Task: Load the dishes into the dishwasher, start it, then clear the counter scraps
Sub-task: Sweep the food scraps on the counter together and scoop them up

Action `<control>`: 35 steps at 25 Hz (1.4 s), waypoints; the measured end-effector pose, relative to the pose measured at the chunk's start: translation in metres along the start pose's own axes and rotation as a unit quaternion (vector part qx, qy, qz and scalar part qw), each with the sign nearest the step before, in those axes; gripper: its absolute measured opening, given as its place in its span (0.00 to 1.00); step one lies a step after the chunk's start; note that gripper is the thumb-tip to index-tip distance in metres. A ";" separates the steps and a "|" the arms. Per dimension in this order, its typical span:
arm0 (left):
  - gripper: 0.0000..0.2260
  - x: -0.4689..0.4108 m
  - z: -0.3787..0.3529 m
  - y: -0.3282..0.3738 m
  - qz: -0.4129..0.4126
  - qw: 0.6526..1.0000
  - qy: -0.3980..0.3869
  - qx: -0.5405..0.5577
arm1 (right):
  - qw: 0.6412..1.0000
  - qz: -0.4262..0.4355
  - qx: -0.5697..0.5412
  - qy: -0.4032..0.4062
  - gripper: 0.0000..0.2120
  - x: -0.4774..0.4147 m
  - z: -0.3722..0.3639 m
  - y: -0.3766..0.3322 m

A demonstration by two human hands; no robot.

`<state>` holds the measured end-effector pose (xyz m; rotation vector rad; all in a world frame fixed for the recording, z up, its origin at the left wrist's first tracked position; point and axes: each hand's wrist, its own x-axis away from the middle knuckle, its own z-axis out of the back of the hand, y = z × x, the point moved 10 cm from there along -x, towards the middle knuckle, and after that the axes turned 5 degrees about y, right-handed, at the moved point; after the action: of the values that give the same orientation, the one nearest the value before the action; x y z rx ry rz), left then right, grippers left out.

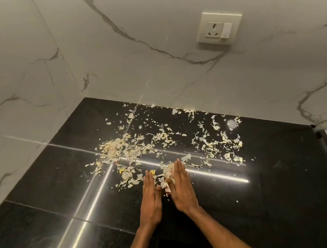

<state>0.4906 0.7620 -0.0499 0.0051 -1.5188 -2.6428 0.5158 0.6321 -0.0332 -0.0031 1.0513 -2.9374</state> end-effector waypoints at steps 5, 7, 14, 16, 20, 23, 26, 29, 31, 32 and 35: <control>0.34 -0.022 -0.007 0.017 0.008 1.000 0.000 -0.004 | 0.981 -0.125 -0.001 0.151 0.31 -0.018 0.105 0.093; 0.33 -0.030 -0.017 0.021 -0.004 1.000 -0.006 -0.006 | 0.959 -0.206 0.006 0.194 0.30 -0.016 0.152 0.150; 0.34 -0.059 -0.029 0.043 -0.027 0.999 0.000 -0.020 | 0.972 -0.188 0.134 0.039 0.32 -0.063 0.154 0.181; 0.34 -0.066 -0.029 0.053 -0.027 1.000 0.008 -0.012 | 0.986 -0.116 0.119 -0.008 0.31 -0.079 0.130 0.149; 0.32 -0.067 -0.043 0.064 -0.029 1.000 0.011 -0.004 | 0.990 0.046 0.090 -0.094 0.31 -0.059 0.057 0.076; 0.30 -0.057 -0.049 0.062 -0.038 0.999 0.004 -0.006 | 0.992 0.054 -0.025 -0.109 0.30 -0.041 0.044 0.067; 0.29 -0.048 -0.039 0.049 -0.026 1.000 0.014 0.003 | 0.992 -0.054 -0.103 0.051 0.28 -0.023 0.105 0.129; 0.32 -0.041 -0.030 0.037 -0.013 1.000 0.019 -0.010 | 0.986 -0.121 0.044 0.107 0.31 0.020 0.136 0.191; 0.33 -0.038 -0.026 0.037 -0.013 1.000 0.016 -0.014 | 0.982 -0.124 0.124 0.074 0.34 0.028 0.116 0.185; 0.34 -0.036 -0.024 0.038 -0.012 1.000 0.016 -0.013 | 0.982 -0.121 0.127 0.064 0.36 0.027 0.102 0.171; 0.33 -0.030 -0.010 0.037 -0.008 0.999 0.032 -0.003 | 0.989 -0.107 0.098 0.026 0.38 0.007 0.059 0.116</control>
<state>0.5235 0.7373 -0.0246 0.1017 -1.4977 -2.6330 0.5112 0.5052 -0.0610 -0.0370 0.8092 -3.2391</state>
